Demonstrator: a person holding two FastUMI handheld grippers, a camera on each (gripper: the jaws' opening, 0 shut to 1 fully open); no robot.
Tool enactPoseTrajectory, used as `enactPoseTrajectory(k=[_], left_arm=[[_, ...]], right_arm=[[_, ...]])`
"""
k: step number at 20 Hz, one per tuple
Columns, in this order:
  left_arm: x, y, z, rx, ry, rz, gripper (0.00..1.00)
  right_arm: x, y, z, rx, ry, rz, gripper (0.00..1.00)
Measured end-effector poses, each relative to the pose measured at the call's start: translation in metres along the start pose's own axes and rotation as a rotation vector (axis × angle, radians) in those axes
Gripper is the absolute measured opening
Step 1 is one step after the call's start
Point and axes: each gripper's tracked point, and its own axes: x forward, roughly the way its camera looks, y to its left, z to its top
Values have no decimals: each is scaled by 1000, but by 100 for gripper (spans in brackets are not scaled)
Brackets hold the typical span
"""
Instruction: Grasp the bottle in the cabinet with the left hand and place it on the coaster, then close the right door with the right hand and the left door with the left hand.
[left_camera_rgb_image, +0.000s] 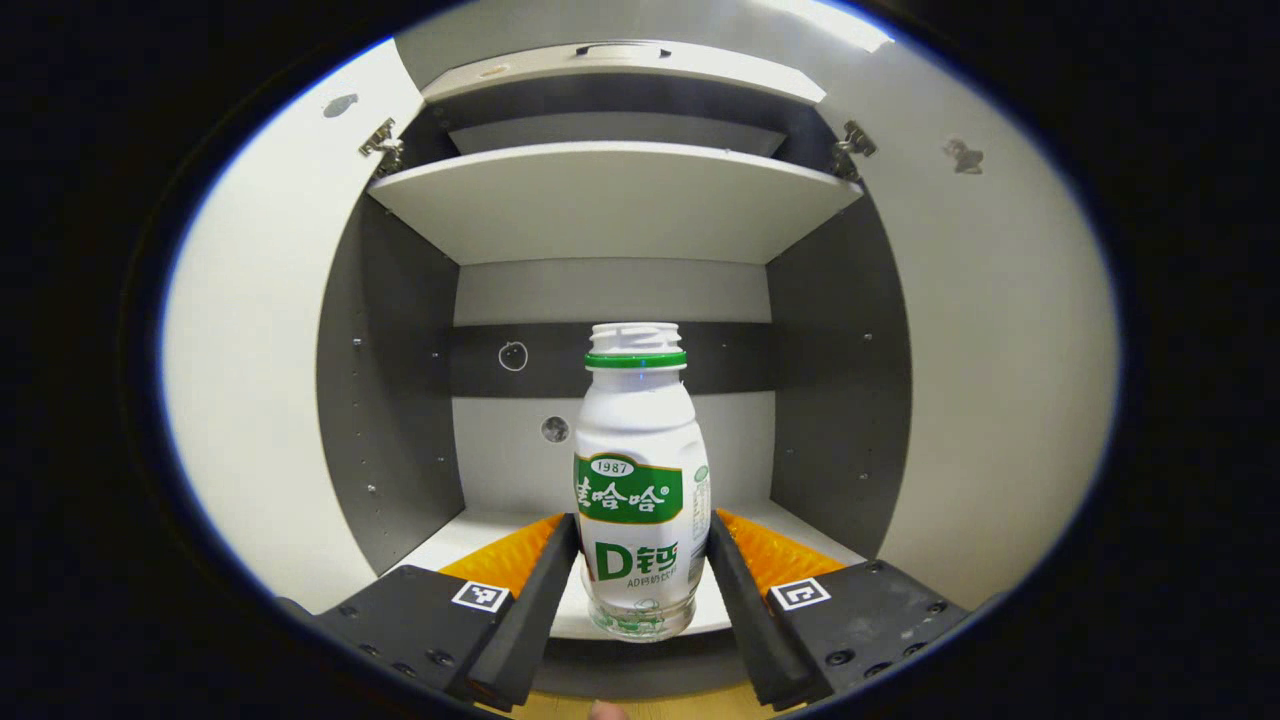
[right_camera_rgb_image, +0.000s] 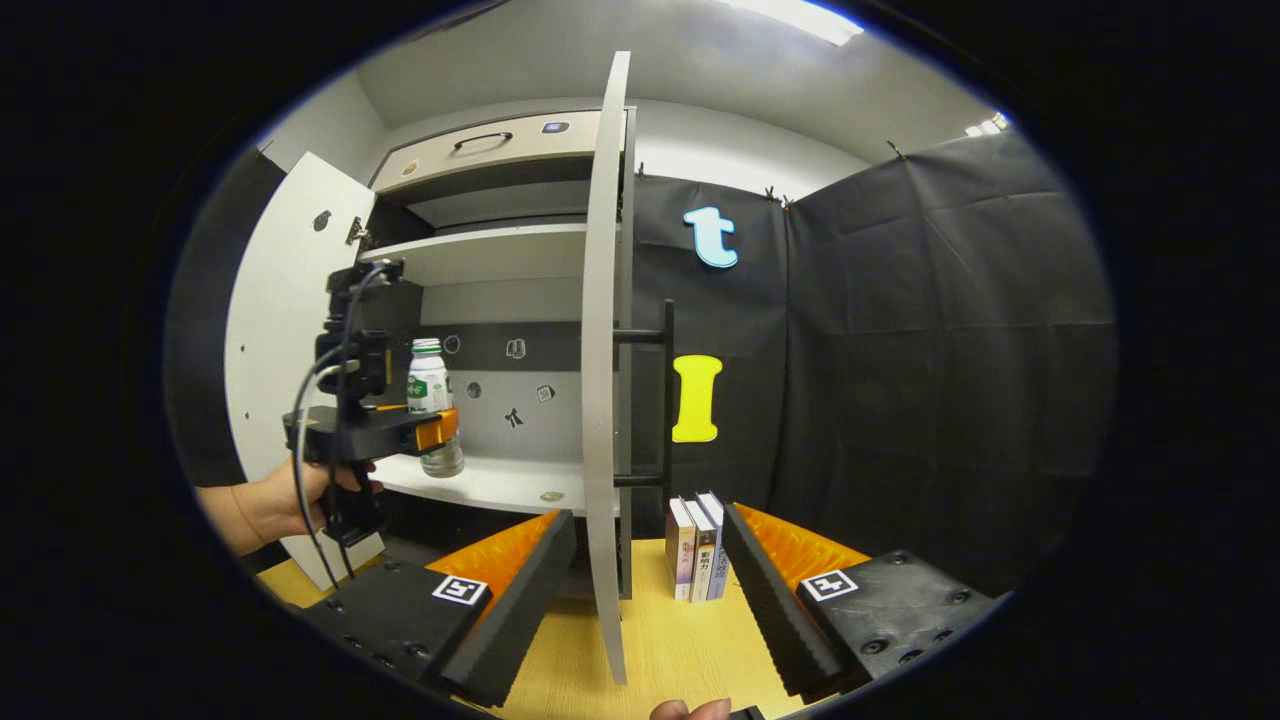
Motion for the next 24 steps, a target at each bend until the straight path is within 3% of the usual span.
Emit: enactPoseTrajectory(k=[5, 8, 14, 24], left_arm=[[-70, -7, -22, 16, -7, -31, 80], [-107, -12, -52, -23, 23, -51, 80], [-181, -21, -113, 9, 31, -98, 80], [-251, -54, -233, -1, 89, -261, 81]], right_arm=[[-5, 16, 9, -15, -64, 16, 98], [-8, 32, 8, -32, -77, 48, 97], [-10, 46, 15, -4, -105, 68, 97], [-16, 38, 15, -65, -96, 44, 97]])
